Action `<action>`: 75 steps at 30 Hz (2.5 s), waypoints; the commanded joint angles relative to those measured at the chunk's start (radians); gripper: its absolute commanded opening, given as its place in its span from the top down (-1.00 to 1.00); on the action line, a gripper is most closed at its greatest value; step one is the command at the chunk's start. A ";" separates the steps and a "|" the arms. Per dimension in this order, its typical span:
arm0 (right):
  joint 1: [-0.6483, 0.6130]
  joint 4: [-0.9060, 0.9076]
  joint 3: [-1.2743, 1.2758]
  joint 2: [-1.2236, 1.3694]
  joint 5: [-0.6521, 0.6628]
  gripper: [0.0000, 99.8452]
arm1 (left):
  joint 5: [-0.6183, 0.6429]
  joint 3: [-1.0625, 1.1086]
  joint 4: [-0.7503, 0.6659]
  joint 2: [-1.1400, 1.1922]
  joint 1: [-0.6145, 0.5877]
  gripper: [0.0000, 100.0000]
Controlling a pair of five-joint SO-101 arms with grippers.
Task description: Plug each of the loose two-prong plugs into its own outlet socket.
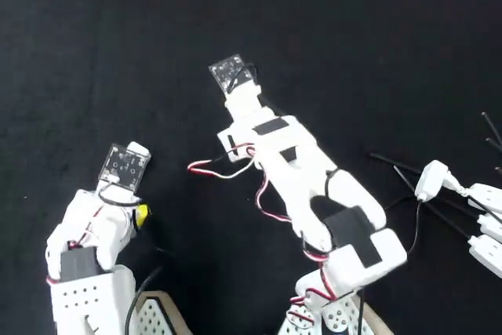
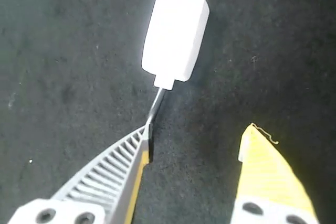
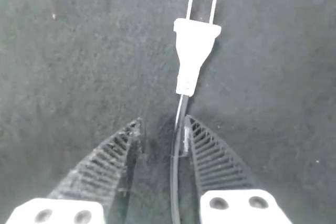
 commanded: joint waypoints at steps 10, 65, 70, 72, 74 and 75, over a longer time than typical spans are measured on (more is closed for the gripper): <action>0.008 0.315 -0.205 0.054 0.222 0.98 | -0.068 0.028 0.086 -0.155 0.027 0.45; 0.172 0.239 -0.074 -0.024 -0.118 0.96 | -0.100 0.042 0.092 -0.155 0.030 0.45; 0.183 0.087 -0.077 -0.031 -0.124 0.96 | -0.100 0.042 0.092 -0.155 0.030 0.45; 0.176 0.025 -0.071 -0.024 -0.126 0.96 | -0.100 0.042 0.092 -0.155 0.030 0.45; 0.173 0.002 -0.061 -0.028 -0.140 0.96 | -0.100 0.042 0.092 -0.155 0.030 0.45; 0.172 0.002 -0.054 -0.035 -0.173 0.96 | -0.100 0.042 0.092 -0.155 0.030 0.45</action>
